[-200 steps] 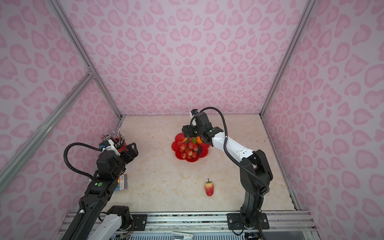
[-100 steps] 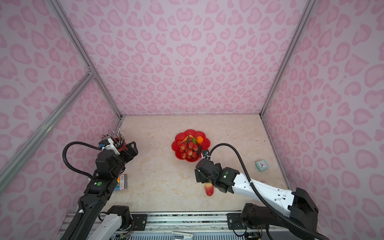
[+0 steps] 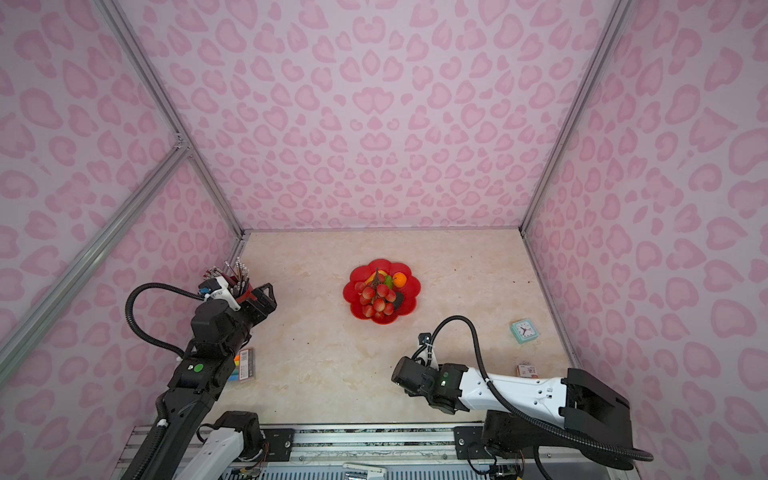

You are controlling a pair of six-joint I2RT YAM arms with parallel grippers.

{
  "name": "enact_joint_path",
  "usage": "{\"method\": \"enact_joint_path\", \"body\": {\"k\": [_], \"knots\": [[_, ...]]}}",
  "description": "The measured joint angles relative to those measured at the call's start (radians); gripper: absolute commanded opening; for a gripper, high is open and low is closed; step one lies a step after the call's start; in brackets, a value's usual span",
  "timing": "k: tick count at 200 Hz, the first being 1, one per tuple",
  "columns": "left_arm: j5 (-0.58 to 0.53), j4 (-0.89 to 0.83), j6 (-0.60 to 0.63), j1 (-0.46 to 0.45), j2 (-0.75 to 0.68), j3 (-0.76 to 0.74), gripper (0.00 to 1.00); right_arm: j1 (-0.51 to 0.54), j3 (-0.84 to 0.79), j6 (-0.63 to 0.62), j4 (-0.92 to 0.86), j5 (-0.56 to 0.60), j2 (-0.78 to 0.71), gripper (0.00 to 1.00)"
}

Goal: Place and organize the fake fruits in the fruit bowl
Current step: 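Grasp the pale pear-like fruit with the right gripper, then place the pear-like fruit in the red bowl with the right gripper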

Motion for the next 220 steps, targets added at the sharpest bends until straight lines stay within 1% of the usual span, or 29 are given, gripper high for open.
{"method": "enact_joint_path", "body": {"k": [33,51,74,97,109,131,144,171,187,220], "knots": [[0.003,0.001,-0.002,0.000,0.000,-0.005,0.95,0.000,0.010,0.034,0.037,0.016,0.044,0.37],[0.003,0.001,-0.002,0.000,-0.002,-0.006,0.95,-0.001,0.035,0.036,0.041,0.020,0.063,0.32],[0.003,0.001,-0.002,0.000,-0.004,-0.007,0.95,-0.018,0.113,0.006,0.014,0.041,0.059,0.30],[0.003,0.003,-0.002,0.000,-0.011,-0.010,0.95,-0.071,0.204,-0.060,0.006,0.080,0.022,0.30],[0.003,0.005,-0.002,0.000,-0.013,-0.016,0.95,-0.124,0.229,-0.116,0.029,0.087,0.010,0.30],[0.003,0.004,-0.002,0.000,-0.019,-0.026,0.95,-0.263,0.258,-0.217,0.092,0.066,0.029,0.29],[0.003,0.004,-0.002,0.000,-0.023,-0.029,0.95,-0.335,0.287,-0.273,0.135,0.052,0.068,0.29],[0.003,0.012,-0.002,0.000,-0.021,-0.042,0.95,-0.449,0.383,-0.363,0.205,-0.026,0.192,0.28],[0.000,0.024,-0.002,0.000,-0.014,-0.047,0.95,-0.488,0.456,-0.406,0.219,-0.068,0.274,0.27],[-0.021,0.072,-0.002,0.000,0.051,-0.060,0.95,-0.519,0.573,-0.465,0.248,-0.146,0.436,0.30]]}}
